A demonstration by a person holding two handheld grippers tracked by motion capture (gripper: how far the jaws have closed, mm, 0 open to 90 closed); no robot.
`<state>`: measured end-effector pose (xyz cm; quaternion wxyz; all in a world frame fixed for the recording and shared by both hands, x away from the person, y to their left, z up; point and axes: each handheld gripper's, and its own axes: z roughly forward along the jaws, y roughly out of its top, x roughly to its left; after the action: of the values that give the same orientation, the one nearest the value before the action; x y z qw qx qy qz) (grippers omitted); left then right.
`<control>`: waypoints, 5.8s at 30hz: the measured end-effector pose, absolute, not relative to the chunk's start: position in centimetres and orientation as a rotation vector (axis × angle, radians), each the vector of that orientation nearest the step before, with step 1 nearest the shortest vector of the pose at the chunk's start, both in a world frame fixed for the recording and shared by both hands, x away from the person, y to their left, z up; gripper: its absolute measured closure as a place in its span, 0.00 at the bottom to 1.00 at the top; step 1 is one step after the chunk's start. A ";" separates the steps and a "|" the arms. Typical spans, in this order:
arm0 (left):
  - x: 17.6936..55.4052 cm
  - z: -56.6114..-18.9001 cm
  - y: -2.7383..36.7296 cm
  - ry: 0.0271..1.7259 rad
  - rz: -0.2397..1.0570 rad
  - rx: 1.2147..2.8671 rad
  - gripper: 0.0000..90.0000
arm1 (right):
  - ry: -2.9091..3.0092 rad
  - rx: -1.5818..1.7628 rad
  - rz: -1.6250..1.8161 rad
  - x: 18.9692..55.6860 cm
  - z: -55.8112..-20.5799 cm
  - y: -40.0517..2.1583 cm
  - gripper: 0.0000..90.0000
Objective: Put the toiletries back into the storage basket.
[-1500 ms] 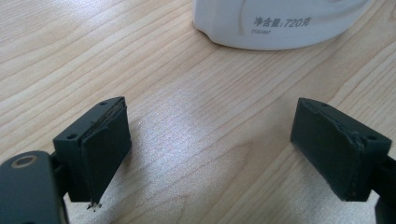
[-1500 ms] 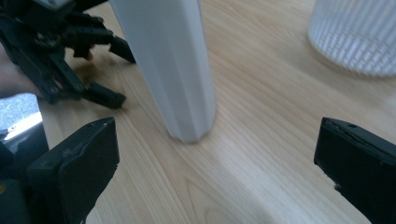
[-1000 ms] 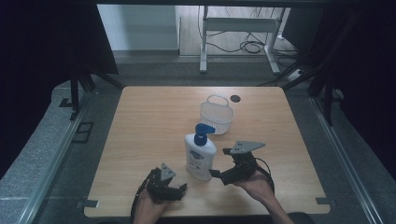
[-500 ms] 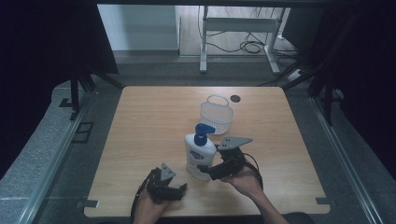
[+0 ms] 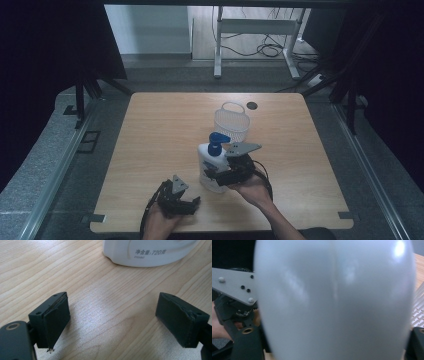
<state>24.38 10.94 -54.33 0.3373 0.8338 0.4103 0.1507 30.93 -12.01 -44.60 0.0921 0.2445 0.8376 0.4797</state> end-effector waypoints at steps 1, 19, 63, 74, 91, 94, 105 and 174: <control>24.4 -54.3 10.9 1.070 0.393 2.173 0.13 | 2.488 0.725 1.422 31.0 -44.6 -12.0 0.29; 24.4 -54.3 10.9 1.070 0.388 2.172 0.13 | 2.515 0.649 1.338 30.9 -44.3 -11.9 0.41; 24.4 -54.3 10.9 1.061 0.389 2.175 0.13 | 2.548 0.500 1.456 37.2 -37.8 -16.4 0.42; 24.4 -54.3 10.9 1.060 0.388 2.176 0.13 | 2.522 0.488 1.470 39.0 -35.9 -17.1 0.42; 24.4 -54.4 10.8 1.061 0.388 2.171 0.13 | 2.497 0.489 1.489 42.1 -33.5 -17.4 0.42; 24.4 -54.3 10.8 1.062 0.388 2.172 0.13 | 2.487 0.496 1.491 42.7 -33.1 -17.4 0.42; 24.4 -54.3 10.8 1.061 0.385 2.171 0.13 | 2.459 0.535 1.468 45.0 -32.6 -17.9 0.42; 24.5 -54.3 10.8 1.058 0.383 2.177 0.13 | 2.532 0.563 1.339 51.7 -39.4 -17.6 0.42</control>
<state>24.48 10.81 -54.33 0.3388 0.8358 0.4061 0.1472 51.72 -17.63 -39.36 0.1111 0.1918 0.8619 0.4560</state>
